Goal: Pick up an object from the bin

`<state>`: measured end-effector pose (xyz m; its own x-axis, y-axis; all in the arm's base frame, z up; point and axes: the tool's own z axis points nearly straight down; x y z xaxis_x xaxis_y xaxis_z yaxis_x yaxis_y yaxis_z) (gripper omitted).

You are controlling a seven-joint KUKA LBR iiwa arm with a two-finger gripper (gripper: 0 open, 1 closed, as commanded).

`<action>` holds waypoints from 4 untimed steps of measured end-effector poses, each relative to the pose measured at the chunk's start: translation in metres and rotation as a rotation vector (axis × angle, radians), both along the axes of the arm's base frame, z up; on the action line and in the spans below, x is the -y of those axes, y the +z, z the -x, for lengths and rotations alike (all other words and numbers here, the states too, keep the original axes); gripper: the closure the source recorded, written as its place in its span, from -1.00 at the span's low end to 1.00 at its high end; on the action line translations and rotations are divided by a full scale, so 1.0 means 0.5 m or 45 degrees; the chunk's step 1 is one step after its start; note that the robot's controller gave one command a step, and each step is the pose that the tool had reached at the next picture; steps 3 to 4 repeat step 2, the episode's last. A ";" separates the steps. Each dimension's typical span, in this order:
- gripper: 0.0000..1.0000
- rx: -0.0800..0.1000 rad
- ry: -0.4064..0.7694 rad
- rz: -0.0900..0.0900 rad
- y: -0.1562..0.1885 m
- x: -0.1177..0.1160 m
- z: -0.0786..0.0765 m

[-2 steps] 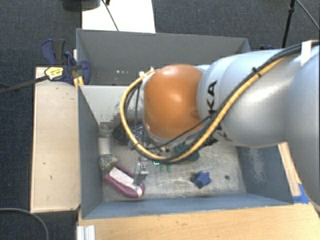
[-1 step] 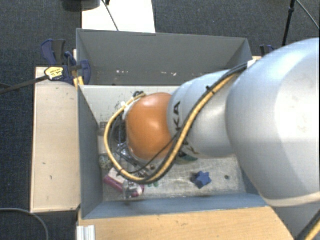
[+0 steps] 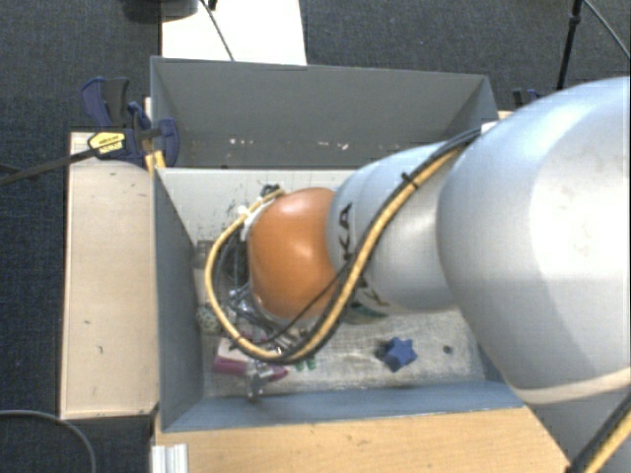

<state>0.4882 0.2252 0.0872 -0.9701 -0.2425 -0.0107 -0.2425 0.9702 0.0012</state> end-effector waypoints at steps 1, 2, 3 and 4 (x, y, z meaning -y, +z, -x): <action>1.00 -0.009 -0.006 0.001 -0.006 -0.001 0.005; 1.00 -0.002 0.323 0.004 0.263 0.031 -0.015; 1.00 -0.002 0.323 0.004 0.263 0.031 -0.015; 1.00 -0.002 0.323 0.004 0.263 0.031 -0.015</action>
Offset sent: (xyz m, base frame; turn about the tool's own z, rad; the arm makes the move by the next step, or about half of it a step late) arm 0.0000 0.0000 0.0000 0.0000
